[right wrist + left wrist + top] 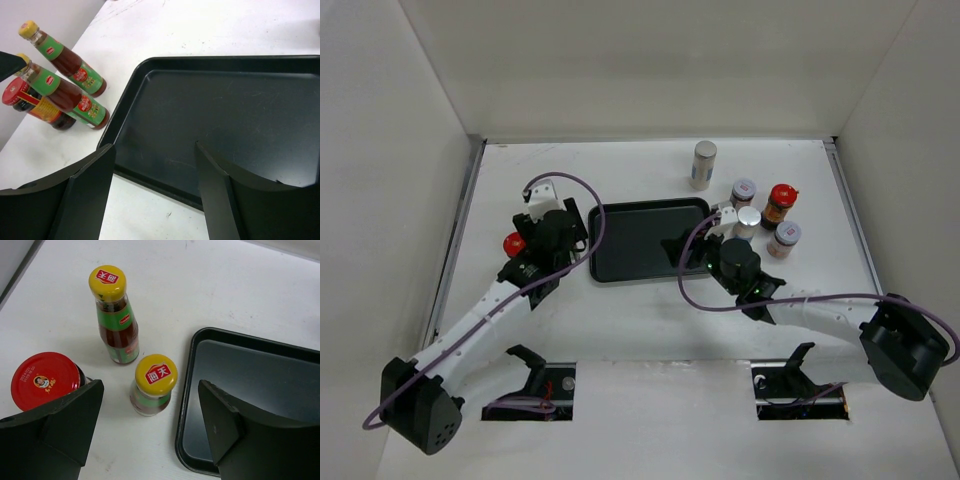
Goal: Organize the condiment bottles
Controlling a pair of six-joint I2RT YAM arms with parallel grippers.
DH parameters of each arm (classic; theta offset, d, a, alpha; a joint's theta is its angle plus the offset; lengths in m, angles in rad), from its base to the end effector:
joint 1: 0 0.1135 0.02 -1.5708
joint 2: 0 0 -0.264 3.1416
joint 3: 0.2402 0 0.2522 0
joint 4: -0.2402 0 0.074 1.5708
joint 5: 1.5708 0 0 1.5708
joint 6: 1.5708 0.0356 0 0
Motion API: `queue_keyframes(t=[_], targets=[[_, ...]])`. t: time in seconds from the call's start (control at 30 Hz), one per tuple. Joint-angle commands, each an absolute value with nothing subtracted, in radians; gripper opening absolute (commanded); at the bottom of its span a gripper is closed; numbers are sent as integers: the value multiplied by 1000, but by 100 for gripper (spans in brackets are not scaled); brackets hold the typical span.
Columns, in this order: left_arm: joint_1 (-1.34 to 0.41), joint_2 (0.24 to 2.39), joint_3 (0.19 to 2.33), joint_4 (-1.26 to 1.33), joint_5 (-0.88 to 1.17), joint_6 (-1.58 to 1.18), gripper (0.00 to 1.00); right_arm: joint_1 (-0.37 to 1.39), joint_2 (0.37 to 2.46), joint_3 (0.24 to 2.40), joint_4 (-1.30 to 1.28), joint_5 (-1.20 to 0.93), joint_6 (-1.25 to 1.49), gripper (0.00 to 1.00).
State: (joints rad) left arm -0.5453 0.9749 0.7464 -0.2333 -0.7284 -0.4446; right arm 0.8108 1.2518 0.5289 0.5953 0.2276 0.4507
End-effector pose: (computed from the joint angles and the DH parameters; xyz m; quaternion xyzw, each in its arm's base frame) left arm 0.1953 -0.0908 0.2901 -0.1473 0.8028 0.0328 0.5768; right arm 0.1907 0.1890 0.2333 -0.0598 0.7473 0.3182 0.5803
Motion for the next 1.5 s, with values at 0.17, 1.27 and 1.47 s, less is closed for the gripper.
queue_keyframes(t=[0.17, 1.27, 1.47], targets=[[-466, 1049, 773, -95, -614, -449, 68, 797, 1266, 565, 644, 189, 479, 71], [-554, 1086, 916, -3, -799, -292, 15, 777, 1249, 552, 650, 172, 491, 71], [-594, 1164, 1012, 44, -770, -273, 15, 769, 1232, 549, 640, 172, 495, 71]])
